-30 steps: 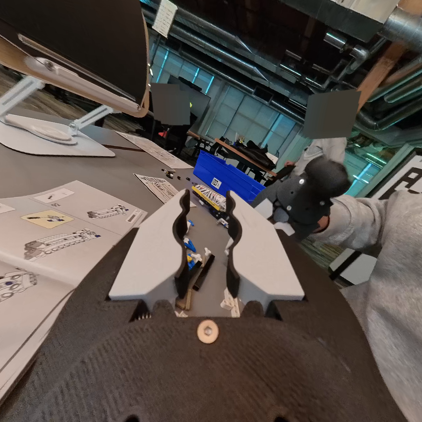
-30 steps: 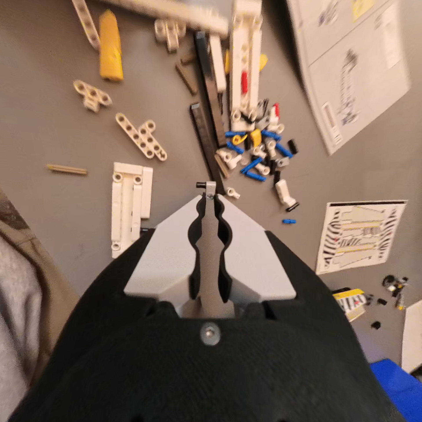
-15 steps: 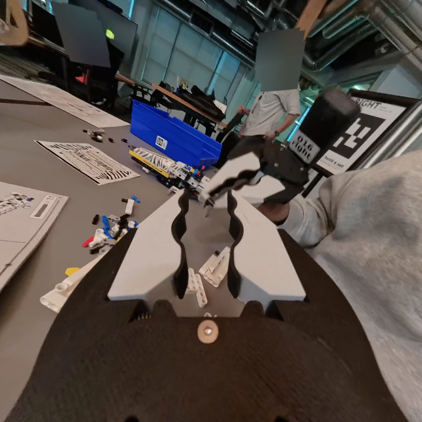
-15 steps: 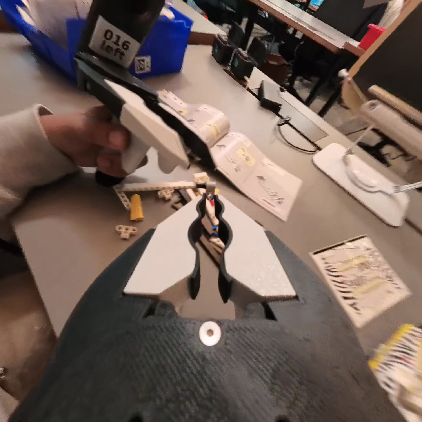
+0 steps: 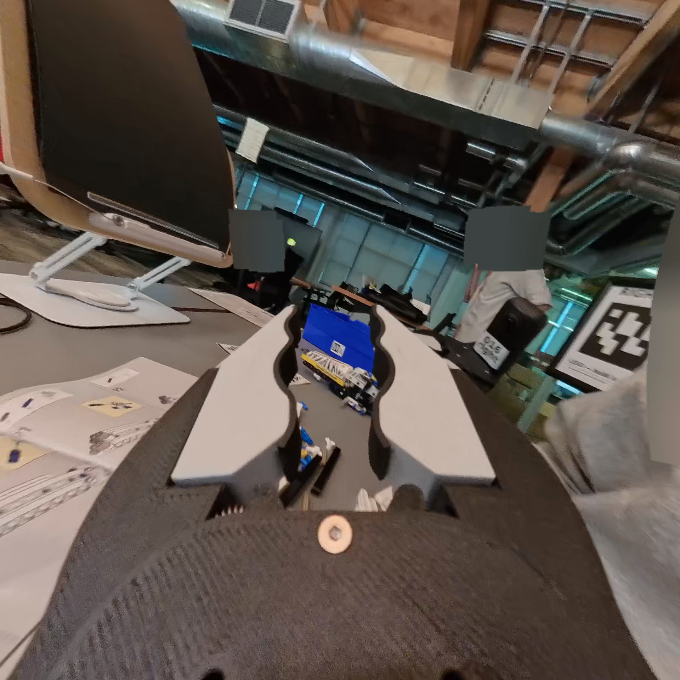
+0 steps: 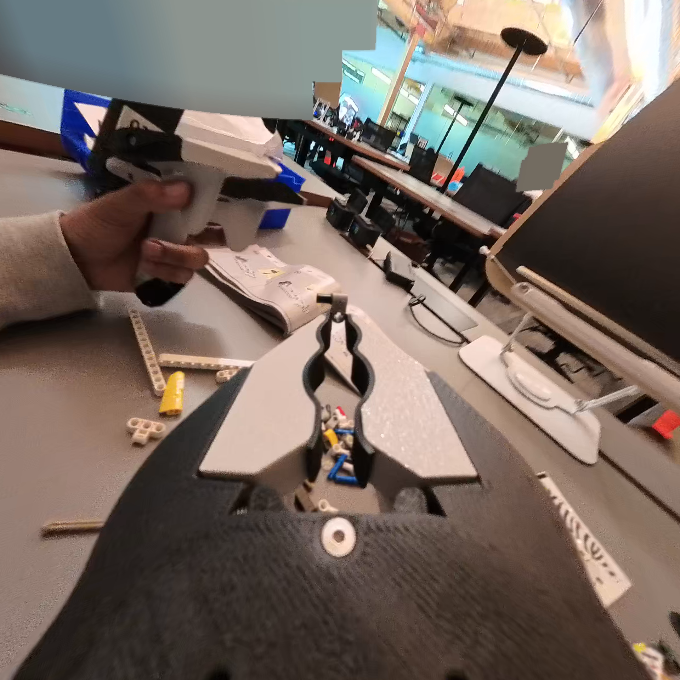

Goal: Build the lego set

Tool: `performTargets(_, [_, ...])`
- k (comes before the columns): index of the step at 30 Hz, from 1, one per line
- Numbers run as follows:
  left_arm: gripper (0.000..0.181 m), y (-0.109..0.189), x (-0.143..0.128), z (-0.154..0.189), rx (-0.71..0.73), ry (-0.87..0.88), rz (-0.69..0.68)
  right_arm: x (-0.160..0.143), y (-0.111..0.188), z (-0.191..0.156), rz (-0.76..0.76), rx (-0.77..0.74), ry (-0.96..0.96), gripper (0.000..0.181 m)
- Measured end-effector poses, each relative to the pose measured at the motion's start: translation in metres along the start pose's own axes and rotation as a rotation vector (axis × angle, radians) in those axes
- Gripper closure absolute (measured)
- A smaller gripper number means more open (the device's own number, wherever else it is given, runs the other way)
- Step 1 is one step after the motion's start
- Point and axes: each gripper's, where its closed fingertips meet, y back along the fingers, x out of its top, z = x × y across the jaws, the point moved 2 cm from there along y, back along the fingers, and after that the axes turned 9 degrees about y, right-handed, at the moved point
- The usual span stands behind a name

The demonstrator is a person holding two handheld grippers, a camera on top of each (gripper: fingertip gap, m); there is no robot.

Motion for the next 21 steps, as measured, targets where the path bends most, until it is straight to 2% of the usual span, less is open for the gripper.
performTargets(2, [0.152,0.016,0.001,0.003,-0.037,-0.001,-0.081,-0.004,0.001,-0.002,0.028,-0.006,0.018,0.177])
performTargets(5, [0.159,0.036,0.007,-0.003,0.082,-0.183,-0.096,-0.025,-0.002,-0.013,0.004,0.046,-0.033,0.178])
performTargets(8, [0.167,0.049,0.029,-0.003,0.211,-0.384,0.056,-0.022,0.000,-0.008,0.037,0.048,-0.064,0.178])
performTargets(10, [0.181,0.069,0.053,-0.016,0.427,-0.466,0.224,-0.023,-0.001,-0.010,0.048,0.087,-0.136,0.178])
performTargets(12, [0.181,0.088,0.070,-0.016,0.531,-0.521,0.362,-0.024,0.000,-0.009,0.052,0.106,-0.178,0.178])
performTargets(14, [0.181,0.097,0.075,-0.018,0.578,-0.520,0.418,-0.024,0.001,-0.006,0.061,0.102,-0.190,0.177])
performTargets(21, [0.180,0.097,0.073,-0.028,0.613,-0.480,0.391,-0.023,0.000,-0.011,0.056,0.124,-0.171,0.178])
